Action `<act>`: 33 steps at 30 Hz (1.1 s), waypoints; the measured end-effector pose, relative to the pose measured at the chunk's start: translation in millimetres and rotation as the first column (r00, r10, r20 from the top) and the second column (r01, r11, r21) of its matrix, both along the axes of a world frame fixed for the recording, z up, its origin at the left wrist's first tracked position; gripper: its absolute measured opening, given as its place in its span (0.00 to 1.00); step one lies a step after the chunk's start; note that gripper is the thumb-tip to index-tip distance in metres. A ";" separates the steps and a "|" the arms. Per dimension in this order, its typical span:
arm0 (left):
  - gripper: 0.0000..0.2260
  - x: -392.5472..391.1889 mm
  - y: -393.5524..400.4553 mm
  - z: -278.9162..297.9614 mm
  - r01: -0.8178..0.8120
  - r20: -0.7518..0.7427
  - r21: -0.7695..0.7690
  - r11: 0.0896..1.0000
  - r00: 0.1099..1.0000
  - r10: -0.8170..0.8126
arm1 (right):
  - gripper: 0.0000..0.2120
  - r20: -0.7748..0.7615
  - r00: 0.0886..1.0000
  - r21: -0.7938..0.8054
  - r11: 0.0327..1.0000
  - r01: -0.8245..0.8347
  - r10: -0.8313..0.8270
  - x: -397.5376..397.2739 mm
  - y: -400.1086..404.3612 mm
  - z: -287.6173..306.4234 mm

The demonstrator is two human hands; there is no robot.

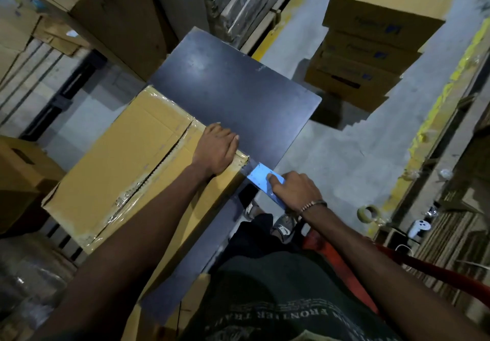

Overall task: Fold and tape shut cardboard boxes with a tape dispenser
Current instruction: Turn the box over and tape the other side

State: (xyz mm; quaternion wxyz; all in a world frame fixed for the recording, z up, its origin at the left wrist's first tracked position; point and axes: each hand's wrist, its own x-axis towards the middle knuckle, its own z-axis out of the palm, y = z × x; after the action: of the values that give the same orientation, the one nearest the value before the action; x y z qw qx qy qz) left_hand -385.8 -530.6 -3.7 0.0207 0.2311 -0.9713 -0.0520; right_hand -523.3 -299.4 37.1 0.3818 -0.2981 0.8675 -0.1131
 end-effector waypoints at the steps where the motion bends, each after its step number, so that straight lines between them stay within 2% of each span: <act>1: 0.22 -0.1 1.2 -0.6 -0.002 -0.002 -0.004 1.000 1.000 0.002 | 0.30 0.011 1.000 0.004 1.000 0.006 -0.006 0.9 -5.2 -5.0; 6: 0.21 -2.7 4.0 3.2 -0.030 -0.009 -0.003 1.000 1.000 0.030 | 0.29 0.136 0.987 0.018 0.996 0.090 -0.091 -3.5 -22.3 -28.4; 9: 0.21 -2.3 6.7 3.5 -0.033 -0.018 0.002 0.999 0.999 0.033 | 0.24 0.331 0.914 0.071 0.972 0.222 -0.233 -12.7 -25.3 -37.0; 10: 0.21 -2.6 6.6 3.4 -0.032 -0.022 0.000 0.999 0.999 0.032 | 0.23 0.354 0.900 0.087 0.967 0.241 -0.256 -14.4 -25.1 -38.1; 13: 0.22 -2.2 4.3 3.5 -0.038 0.007 -0.003 0.999 0.999 0.038 | 0.21 0.257 0.938 0.088 0.973 0.216 -0.231 -22.0 -22.1 -41.3; 15: 0.22 -0.6 6.2 3.8 -0.041 -0.005 0.002 0.999 0.999 0.041 | 0.22 0.204 0.951 0.050 0.973 0.226 -0.231 -32.2 -21.7 -40.7; 17: 0.22 0.6 10.1 3.1 -0.066 -0.032 0.031 0.997 0.997 0.067 | 0.24 0.085 0.982 -0.023 0.985 0.170 -0.168 -43.3 -27.4 -39.9; 20: 0.24 1.4 20.8 10.0 -0.212 -0.022 0.117 0.970 0.976 0.216 | 0.28 -0.100 0.993 -0.109 0.993 0.054 -0.065 -54.1 -54.4 -43.0; 23: 0.32 6.8 51.3 21.2 -0.320 -0.015 0.258 0.912 0.942 0.335 | 0.28 -0.273 0.962 -0.156 0.986 -0.050 0.005 -62.6 -89.9 -52.1; 26: 0.44 17.3 84.7 17.6 -0.349 0.072 0.155 0.924 0.937 0.341 | 0.26 -0.371 0.923 -0.144 0.976 -0.162 0.099 -68.2 -114.3 -68.8; 30: 0.42 17.2 94.1 3.1 -0.404 0.120 -0.016 0.914 0.907 0.403 | 0.23 -0.362 0.880 -0.057 0.936 -0.349 0.306 -64.0 -119.6 -88.6; 31: 0.42 15.6 94.5 2.1 -0.402 0.139 -0.046 0.914 0.904 0.405 | 0.22 -0.360 0.878 -0.067 0.930 -0.361 0.315 -60.9 -115.9 -90.5; 33: 0.41 11.8 96.5 1.7 -0.402 0.166 -0.074 0.913 0.897 0.409 | 0.19 -0.345 0.914 -0.175 0.942 -0.287 0.214 -51.0 -103.7 -88.2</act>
State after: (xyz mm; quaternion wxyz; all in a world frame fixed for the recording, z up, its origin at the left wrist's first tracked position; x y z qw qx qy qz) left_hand -374.0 -434.1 -2.0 -0.0515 0.4314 -0.9007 -0.0071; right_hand -574.2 -403.1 -51.1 0.2112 -0.4625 0.8541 -0.1091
